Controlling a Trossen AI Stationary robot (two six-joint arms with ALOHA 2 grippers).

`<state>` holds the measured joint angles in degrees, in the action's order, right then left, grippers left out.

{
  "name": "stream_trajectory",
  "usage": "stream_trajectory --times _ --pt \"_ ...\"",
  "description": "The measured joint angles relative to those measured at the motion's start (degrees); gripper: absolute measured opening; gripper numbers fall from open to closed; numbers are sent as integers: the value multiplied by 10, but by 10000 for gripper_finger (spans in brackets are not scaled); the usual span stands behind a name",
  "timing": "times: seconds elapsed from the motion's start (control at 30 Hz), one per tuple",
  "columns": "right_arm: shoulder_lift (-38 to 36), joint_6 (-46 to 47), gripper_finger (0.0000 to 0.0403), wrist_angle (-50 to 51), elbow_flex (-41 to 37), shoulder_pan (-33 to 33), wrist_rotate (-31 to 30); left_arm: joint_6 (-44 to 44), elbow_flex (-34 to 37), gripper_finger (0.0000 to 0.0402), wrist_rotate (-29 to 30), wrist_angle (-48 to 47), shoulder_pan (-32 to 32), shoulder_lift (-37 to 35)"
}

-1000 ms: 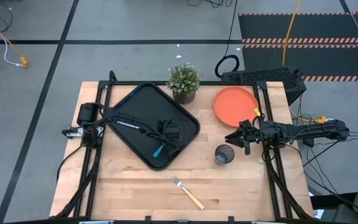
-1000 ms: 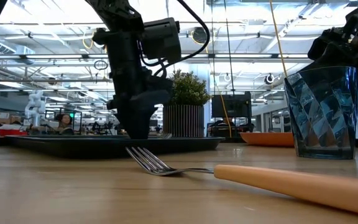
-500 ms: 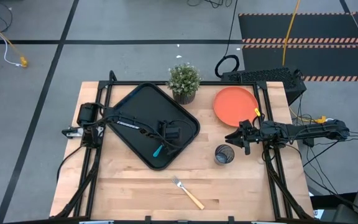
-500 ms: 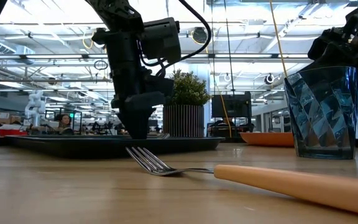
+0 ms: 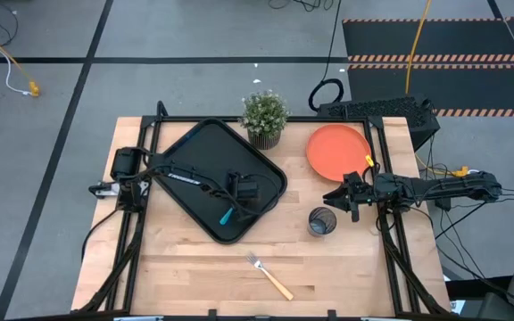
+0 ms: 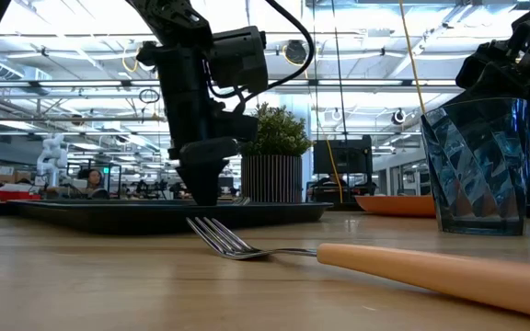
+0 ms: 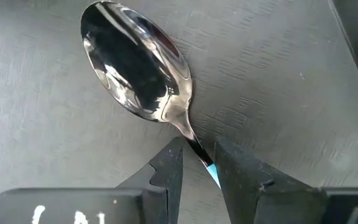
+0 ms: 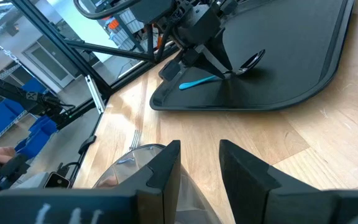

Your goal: Pick and place plate/cup/fork/spoon on tray

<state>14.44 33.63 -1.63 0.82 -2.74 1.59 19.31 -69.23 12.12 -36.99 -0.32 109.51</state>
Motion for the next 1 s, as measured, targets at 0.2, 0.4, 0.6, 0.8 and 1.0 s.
stream_trajectory --times 0.2,0.4,0.6,0.8,1.0 --pt "0 0 105 0 0 0 0 -34 0 97 0 7 0 0" --pt "0 0 105 0 0 0 0 -75 0 97 0 9 0 0" --pt "0 0 105 0 0 0 0 -105 0 97 -1 11 5 0" --pt "0 0 105 0 0 0 0 -129 0 97 -6 13 9 0" --pt "0 0 105 0 0 0 0 -150 0 97 -7 18 9 0"
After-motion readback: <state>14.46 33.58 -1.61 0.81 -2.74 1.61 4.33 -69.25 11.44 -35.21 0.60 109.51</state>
